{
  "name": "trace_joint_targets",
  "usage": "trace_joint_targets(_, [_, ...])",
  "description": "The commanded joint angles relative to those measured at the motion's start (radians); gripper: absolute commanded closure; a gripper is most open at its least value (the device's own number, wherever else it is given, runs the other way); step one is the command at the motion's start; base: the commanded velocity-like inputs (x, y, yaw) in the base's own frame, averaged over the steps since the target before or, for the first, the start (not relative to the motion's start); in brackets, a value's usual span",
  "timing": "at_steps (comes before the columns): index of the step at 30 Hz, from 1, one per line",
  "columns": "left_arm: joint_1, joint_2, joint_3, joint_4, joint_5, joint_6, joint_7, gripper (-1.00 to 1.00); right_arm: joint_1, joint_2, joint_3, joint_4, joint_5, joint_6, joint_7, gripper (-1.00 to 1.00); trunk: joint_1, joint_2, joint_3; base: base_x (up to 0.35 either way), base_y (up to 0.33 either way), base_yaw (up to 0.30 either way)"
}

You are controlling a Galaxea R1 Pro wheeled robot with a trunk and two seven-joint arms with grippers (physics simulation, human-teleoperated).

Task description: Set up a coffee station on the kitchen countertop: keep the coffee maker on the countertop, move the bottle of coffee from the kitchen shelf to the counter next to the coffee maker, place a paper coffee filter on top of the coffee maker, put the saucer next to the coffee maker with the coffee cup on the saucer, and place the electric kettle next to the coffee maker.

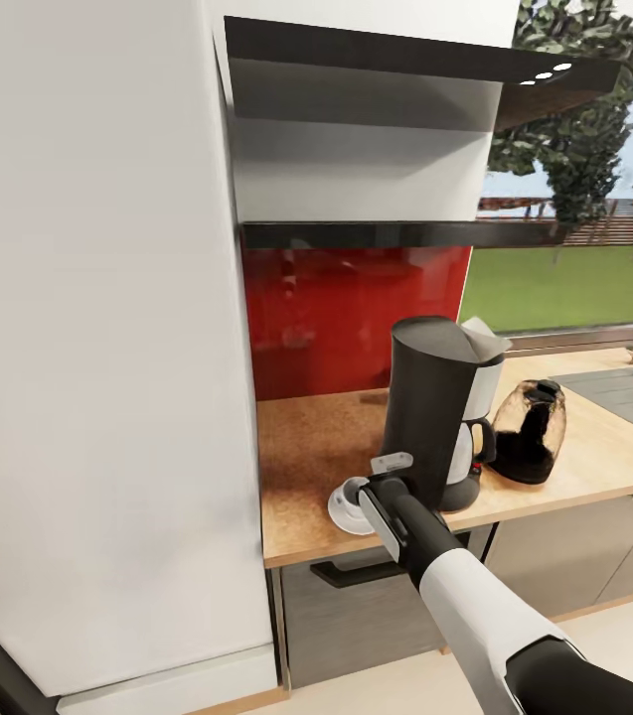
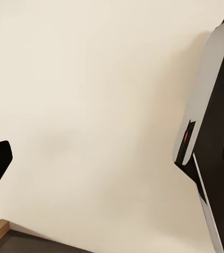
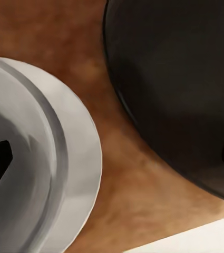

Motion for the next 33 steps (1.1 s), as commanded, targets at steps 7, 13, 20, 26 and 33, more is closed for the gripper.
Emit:
trace_joint_targets(7, [-0.001,-0.001,0.007,0.002,0.003,-0.007,-0.002,-1.0,-0.001,0.0,0.003,-0.034,-0.012,0.006,-0.008,-1.0,0.0,-0.001,-0.001,0.0,0.0,0.0])
trace_joint_targets(13, [-0.001,-0.001,0.007,0.001,0.003,-0.007,-0.002,-1.0,-0.001,0.0,0.003,-0.166,-0.012,0.081,-0.01,-1.0,0.0,-0.001,-0.001,0.0,0.0,0.0])
trace_joint_targets(20, [-0.001,0.0,0.007,0.0,0.003,-0.007,-0.002,-1.0,-0.001,0.0,0.003,-0.237,-0.012,0.139,-0.011,-1.0,0.0,-0.001,-0.001,0.0,0.0,0.0])
trace_joint_targets(26, [-0.001,0.001,0.007,0.0,0.003,-0.008,-0.002,-1.0,-0.001,0.0,0.003,-0.238,-0.014,0.141,-0.01,-1.0,0.0,-0.001,-0.001,-0.002,0.0,0.0])
trace_joint_targets(33, [-0.001,0.0,0.008,0.0,0.004,-0.007,0.007,-1.0,-0.001,0.0,0.003,-0.237,-0.015,0.139,-0.01,-1.0,0.0,-0.001,-0.001,-0.201,0.051,0.0])
